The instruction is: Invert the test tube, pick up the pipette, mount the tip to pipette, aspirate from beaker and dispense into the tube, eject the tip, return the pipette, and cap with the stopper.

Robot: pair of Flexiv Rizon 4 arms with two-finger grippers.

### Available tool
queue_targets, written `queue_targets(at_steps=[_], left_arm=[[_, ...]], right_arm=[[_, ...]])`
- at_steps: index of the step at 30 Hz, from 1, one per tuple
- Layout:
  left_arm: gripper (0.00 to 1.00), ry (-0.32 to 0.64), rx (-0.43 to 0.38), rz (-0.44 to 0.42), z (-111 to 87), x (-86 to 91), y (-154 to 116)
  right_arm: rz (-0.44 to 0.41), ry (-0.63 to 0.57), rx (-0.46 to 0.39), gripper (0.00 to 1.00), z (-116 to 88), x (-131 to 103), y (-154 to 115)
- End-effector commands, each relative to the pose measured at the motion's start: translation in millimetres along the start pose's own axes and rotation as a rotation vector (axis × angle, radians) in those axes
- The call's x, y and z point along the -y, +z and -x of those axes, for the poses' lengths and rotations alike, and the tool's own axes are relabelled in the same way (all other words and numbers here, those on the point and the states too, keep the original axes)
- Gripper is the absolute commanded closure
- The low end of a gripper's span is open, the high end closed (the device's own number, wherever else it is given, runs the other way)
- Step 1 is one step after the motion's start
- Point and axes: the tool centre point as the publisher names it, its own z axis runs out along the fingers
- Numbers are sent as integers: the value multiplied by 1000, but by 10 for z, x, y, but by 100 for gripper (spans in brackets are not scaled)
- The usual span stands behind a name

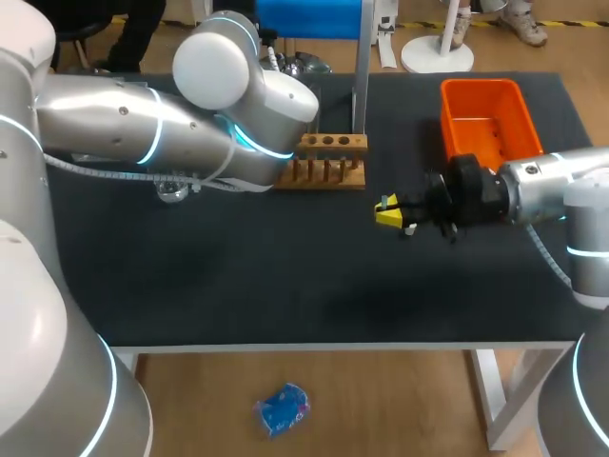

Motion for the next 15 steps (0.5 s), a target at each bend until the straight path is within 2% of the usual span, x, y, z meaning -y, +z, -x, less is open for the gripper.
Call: queue_targets(at_steps=[1, 15], left_arm=[[100, 2, 8, -9, -7, 38, 3], [100, 30, 32, -59, 39, 347, -94]], right_arm=[[-2, 0, 1, 100, -7, -6, -5], [-2, 0, 1, 100, -7, -6, -5]])
